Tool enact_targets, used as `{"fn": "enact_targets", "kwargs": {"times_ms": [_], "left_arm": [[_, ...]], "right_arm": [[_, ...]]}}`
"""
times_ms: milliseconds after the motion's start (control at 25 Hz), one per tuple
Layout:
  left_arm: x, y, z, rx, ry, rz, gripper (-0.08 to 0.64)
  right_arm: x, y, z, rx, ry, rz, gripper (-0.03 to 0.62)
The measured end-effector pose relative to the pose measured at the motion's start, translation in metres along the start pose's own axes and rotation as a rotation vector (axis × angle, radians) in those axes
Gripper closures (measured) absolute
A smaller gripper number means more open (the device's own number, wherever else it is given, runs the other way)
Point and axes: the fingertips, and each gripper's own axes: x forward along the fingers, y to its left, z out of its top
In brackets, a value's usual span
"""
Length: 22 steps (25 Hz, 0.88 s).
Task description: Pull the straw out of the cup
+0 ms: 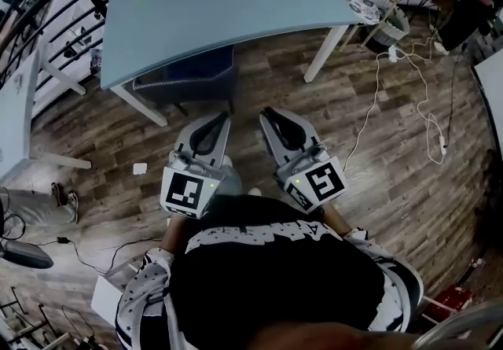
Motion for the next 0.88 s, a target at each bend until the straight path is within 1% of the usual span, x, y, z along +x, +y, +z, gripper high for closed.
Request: {"fn": "enact_targets", "kwargs": {"times_ms": [200, 400, 560, 880], "left_arm": [[0.011, 0.030, -0.003, -0.009, -0.001, -0.015, 0.546], [0.027, 0.055, 0.002, 0.000, -0.016, -0.046, 0.546], [0.040, 0.083, -0.003, -0.002, -0.006, -0.051, 0.546], [0.068, 0.125, -0.008, -0.014, -0.024, -0.081, 0.546]], "right_arm": [[0.031, -0.003, 0.001, -0.006, 0.017, -0.010, 0.563], [0.060, -0.010, 0.005, -0.016, 0.026, -0.031, 0.563], [0.085, -0.018, 0.005, -0.017, 0.042, -0.042, 0.563], [0.134, -0.034, 0.003, -0.027, 0.045, -0.057, 0.563]]}}
